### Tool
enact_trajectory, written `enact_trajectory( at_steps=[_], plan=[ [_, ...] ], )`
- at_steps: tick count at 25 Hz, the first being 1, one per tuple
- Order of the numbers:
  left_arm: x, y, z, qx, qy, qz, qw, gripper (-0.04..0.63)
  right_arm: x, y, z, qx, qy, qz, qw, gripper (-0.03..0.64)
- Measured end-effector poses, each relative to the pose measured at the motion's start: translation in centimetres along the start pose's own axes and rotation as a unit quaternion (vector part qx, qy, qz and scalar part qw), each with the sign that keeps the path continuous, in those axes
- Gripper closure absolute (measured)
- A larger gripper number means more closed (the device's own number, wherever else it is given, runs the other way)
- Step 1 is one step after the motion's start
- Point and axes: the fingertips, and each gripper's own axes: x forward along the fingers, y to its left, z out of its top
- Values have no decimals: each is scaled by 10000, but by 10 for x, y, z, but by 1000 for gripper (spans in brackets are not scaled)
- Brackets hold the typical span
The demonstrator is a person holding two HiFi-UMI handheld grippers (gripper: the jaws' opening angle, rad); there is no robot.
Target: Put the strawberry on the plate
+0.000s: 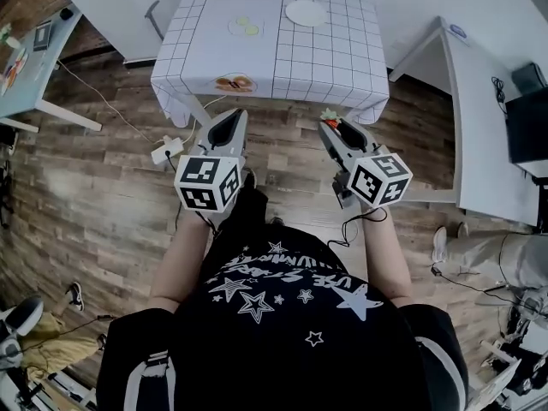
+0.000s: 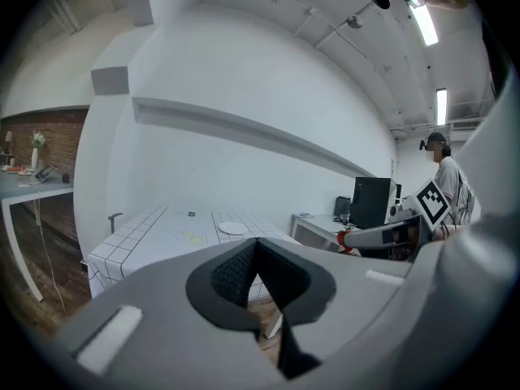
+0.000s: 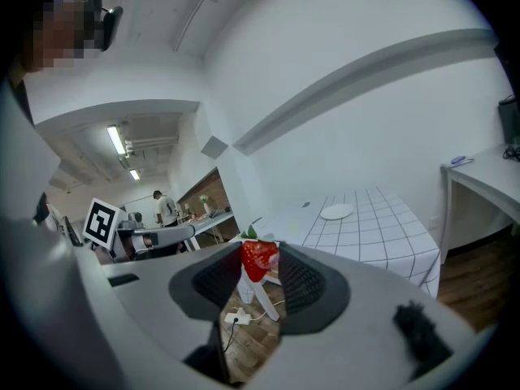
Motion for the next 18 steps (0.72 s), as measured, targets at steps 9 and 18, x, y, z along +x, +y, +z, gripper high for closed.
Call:
enact_trajectory(
  at_steps=[9, 18],
  plan=[
    [78, 49, 25, 19, -16, -486, 9988, 586, 58, -49, 43, 55, -155, -570, 9982, 468],
    [141, 109, 51, 30, -4, -818, 9966, 586, 139, -72, 75, 63, -144, -817, 9965, 468]
  ],
)
